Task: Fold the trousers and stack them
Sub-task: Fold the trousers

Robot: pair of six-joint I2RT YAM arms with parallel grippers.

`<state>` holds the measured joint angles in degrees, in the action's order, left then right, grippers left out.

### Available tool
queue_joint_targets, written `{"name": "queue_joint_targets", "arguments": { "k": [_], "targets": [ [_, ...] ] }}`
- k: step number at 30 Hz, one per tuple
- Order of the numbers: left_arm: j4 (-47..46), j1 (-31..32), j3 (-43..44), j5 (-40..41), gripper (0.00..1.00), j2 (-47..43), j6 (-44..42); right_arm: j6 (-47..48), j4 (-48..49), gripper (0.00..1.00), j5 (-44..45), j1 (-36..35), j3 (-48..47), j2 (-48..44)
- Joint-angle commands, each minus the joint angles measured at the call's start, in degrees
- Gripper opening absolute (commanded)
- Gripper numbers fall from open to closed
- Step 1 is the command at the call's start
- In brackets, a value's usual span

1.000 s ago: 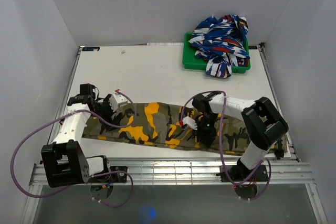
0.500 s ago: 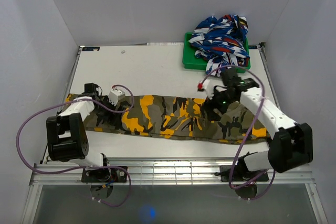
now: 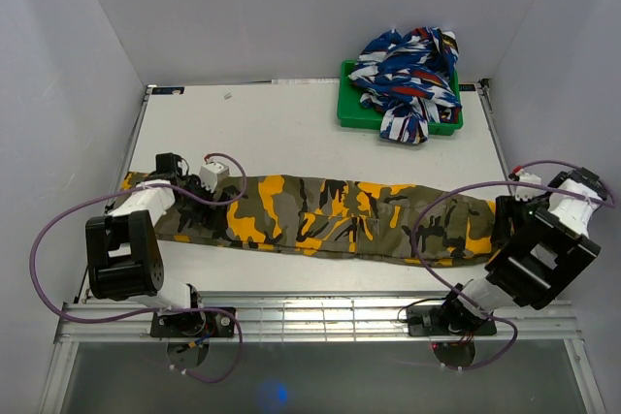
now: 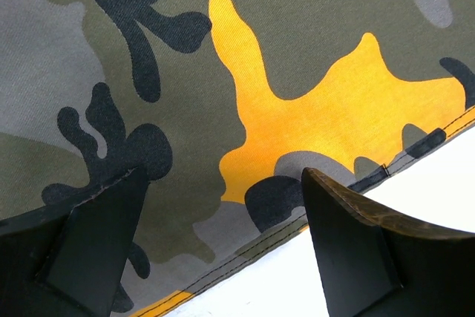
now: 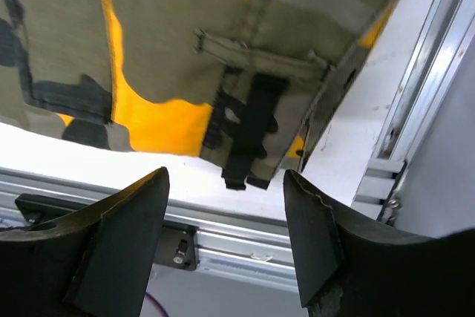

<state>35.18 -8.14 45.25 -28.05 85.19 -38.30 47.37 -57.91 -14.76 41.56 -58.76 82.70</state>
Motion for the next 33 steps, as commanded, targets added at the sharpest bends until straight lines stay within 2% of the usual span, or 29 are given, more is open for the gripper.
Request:
{"name": "queue_joint_targets", "arguments": {
  "k": [1,12,15,16,17,18,19,20,25,29,33],
  "targets": [
    [-1.5,-0.3,-2.0,3.4,0.98,0.6,-0.3,2.5,-3.4,0.68,-1.4,3.5,-2.1,1.5],
    [-0.7,-0.4,-1.1,2.4,0.98,-1.0,2.9,1.8,6.9,0.66,0.9,4.7,3.5,7.7],
    [0.5,-1.5,0.8,1.8,0.98,-1.8,4.6,1.8,5.1,0.55,-0.8,4.7,3.0,9.7],
    [0.9,-3.8,2.4,1.3,0.98,-2.0,5.9,1.9,4.3,0.45,-1.0,4.7,2.5,9.8],
    [1.9,-5.4,3.3,0.0,0.98,-2.2,6.5,1.9,4.1,0.41,-1.1,4.7,2.3,9.9],
    [2.4,-7.0,4.6,-0.6,0.98,-2.4,6.8,2.3,3.9,0.33,-1.2,4.7,2.0,9.8],
    [3.0,-10.7,5.7,-0.7,0.98,-2.3,7.3,2.4,3.7,0.14,-1.3,4.7,1.0,9.6],
    [4.5,-12.8,8.2,-0.2,0.98,-2.2,7.2,2.5,3.3,0.08,-1.5,4.6,0.5,9.3],
    [3.6,-26.0,10.1,4.8,0.98,-4.4,2.1,3.4,2.3,0.08,-1.8,4.7,-1.8,8.7],
    [7.1,-32.4,14.6,8.2,0.98,-1.2,-7.8,4.0,3.2,0.08,0.2,4.7,-2.1,9.0],
    [7.3,-36.6,17.2,12.8,0.98,3.7,-11.8,3.2,3.9,0.08,0.3,4.7,-2.6,9.1]
  ]
}}
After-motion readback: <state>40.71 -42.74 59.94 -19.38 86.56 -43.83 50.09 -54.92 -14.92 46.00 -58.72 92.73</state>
